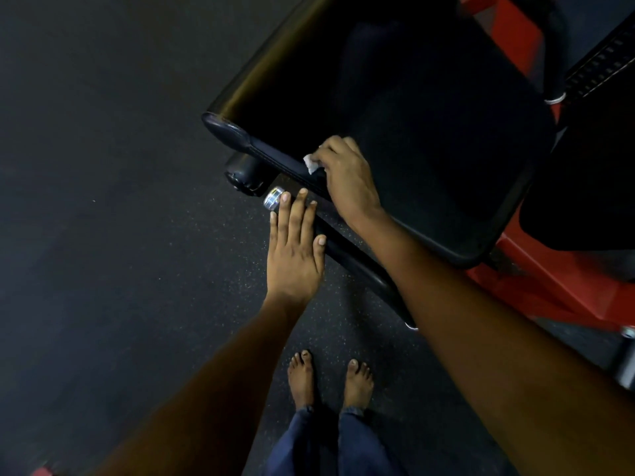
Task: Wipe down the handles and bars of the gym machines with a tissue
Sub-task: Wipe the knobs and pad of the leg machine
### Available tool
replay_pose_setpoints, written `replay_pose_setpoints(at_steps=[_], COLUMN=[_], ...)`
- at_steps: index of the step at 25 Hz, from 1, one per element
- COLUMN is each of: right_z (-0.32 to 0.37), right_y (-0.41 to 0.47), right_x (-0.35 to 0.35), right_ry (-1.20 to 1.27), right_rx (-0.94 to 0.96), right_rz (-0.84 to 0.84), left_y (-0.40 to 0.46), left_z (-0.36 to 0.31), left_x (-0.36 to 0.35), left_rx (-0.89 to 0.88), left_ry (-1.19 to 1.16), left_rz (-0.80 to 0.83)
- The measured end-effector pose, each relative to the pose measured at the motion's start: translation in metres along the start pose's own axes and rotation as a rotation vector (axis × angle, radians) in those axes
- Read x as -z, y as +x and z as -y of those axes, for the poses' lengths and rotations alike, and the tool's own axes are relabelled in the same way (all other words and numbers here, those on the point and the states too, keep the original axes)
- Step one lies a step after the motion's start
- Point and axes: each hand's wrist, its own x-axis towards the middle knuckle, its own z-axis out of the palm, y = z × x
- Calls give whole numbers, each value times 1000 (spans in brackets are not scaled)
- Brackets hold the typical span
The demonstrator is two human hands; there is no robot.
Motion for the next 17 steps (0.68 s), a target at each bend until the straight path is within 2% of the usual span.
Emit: replay_pose_setpoints(at_steps=[3,5,7,10,12,14,15,17], right_z=[-31,-52,-61,-61,-63,-90,-109,-135], right_y=[-56,-109,-154,-192,-188,-173,-165,-161], right_x=[8,29,50,63,72,76,76,72], right_ry=[-19,-10,50,39,161,217,206,170], right_rx=[-39,-150,-399,-770,-953,-1019,-1054,-1101], right_rz=[78,102,40,-186,-354,-494,-493,-369], left_y=[1,1,-2,-15,-19,-20,-22,-23], left_z=[-4,-16,-39,-76,-82,-80,-78,-75], left_x=[6,11,13,-1,-10,-16,-17,-18], left_rx=[25,110,80,-147,-116,-86,-98,-133], left_ry=[14,38,38,91,177,190,185,171], left_rz=[42,46,68,170,171,164,172,183])
